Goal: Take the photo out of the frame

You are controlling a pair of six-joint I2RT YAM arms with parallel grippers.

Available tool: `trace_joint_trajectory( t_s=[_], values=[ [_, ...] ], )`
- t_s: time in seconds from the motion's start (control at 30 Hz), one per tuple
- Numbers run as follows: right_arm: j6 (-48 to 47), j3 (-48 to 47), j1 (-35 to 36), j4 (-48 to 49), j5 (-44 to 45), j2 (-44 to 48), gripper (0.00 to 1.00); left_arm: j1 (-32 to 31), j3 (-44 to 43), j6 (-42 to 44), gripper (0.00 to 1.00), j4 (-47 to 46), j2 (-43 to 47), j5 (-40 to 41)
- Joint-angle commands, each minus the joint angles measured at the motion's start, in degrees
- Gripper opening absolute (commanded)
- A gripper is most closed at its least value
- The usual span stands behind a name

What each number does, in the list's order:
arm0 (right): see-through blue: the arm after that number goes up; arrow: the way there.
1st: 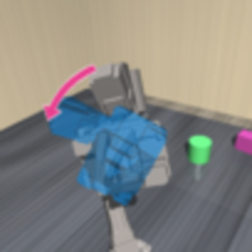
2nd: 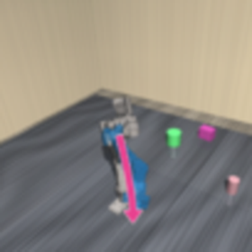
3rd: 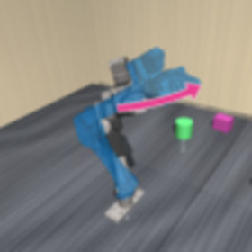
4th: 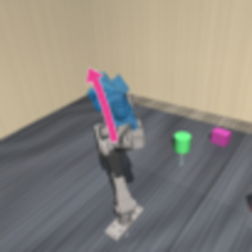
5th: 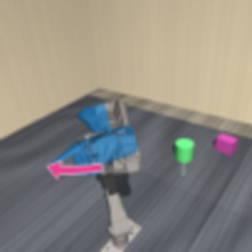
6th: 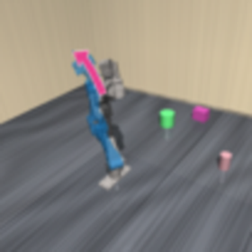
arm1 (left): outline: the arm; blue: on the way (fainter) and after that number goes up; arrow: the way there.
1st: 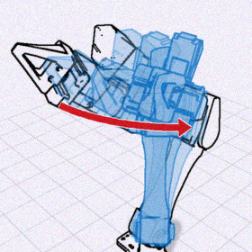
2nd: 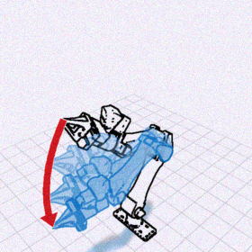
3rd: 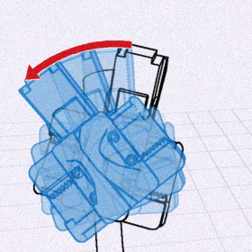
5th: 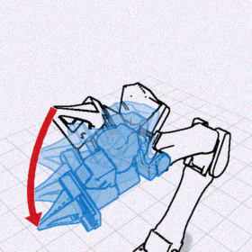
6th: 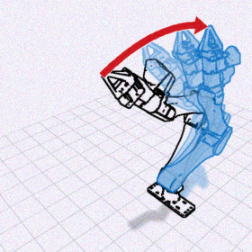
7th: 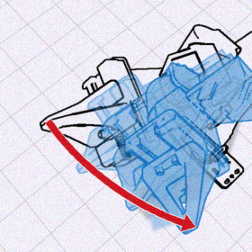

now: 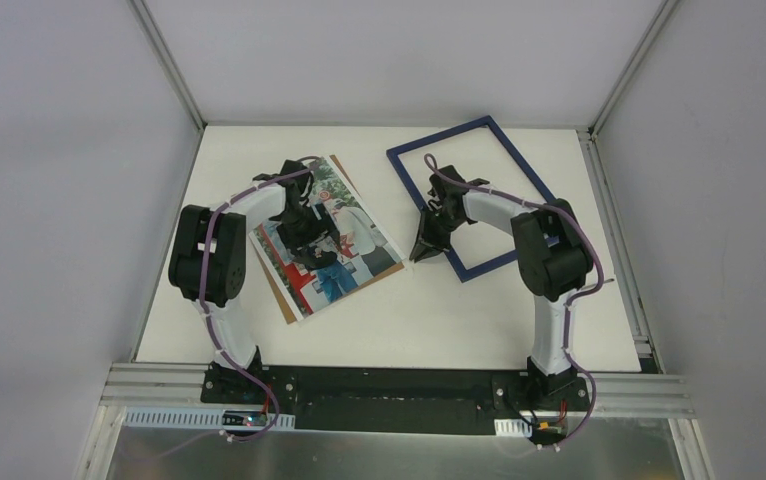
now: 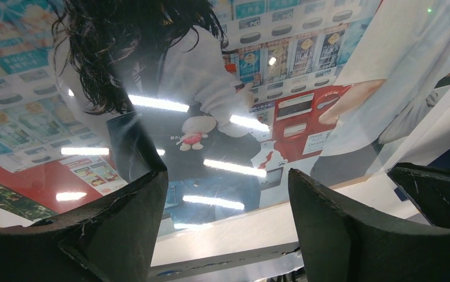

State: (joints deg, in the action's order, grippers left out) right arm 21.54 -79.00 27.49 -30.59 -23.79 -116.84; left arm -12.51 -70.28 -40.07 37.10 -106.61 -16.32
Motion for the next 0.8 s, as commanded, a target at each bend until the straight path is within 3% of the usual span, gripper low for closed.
trace_joint_trajectory(
  t_s=[0.0,0.23,0.77],
  values=[
    [-3.0,-0.5,0.9,-1.9,7.1,-2.6,0.19,0.5,2.6,0.1,0.78,1.2,-1.1,0.9],
    [-4.4,-0.5,1.2,-4.2,13.9,-1.1,0.18,0.4,2.5,0.2,0.78,1.2,-1.7,0.7],
    [-2.7,3.3,1.6,-3.0,15.4,0.9,0.16,0.5,2.3,0.1,0.77,1.2,-2.1,0.4]
  ],
)
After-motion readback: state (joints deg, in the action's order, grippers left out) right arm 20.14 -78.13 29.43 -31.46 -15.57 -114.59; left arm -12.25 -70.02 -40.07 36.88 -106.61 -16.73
